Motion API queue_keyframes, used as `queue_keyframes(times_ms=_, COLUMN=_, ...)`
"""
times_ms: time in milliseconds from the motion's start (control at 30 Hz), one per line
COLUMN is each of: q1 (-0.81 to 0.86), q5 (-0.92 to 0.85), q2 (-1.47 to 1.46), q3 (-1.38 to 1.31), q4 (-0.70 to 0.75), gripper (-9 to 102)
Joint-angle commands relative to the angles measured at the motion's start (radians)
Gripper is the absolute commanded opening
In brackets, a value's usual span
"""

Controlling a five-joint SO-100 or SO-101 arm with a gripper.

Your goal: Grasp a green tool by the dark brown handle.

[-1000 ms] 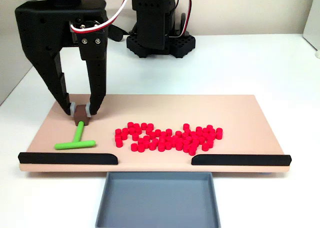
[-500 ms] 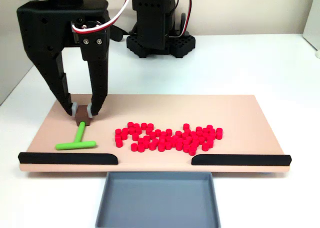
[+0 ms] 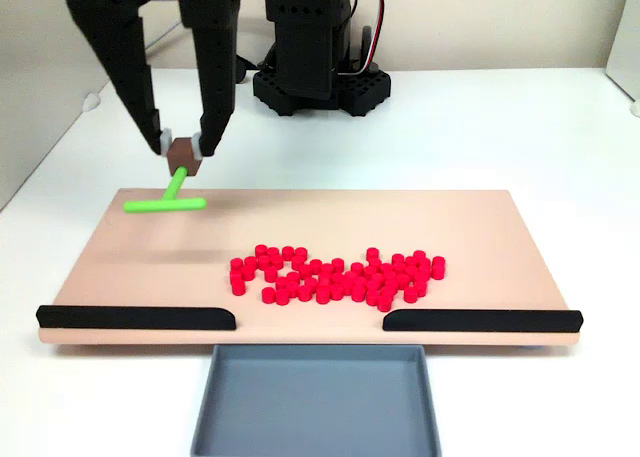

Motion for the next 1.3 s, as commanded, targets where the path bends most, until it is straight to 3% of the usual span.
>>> queue_keyframes(times_ms=0, q1=-0.038, q5=0.052, q2=0.178, q3=0.124, q4=0.014, gripper=0)
queue_keyframes(times_ms=533, q1=-0.299, q5=0.322, q2=0.264, q3=0.305, q4=0.002, gripper=0)
queue_keyframes(times_ms=1267, q1=-0.279, q5=0.302, q2=0.210, q3=0.290, q4=-0.052, gripper=0)
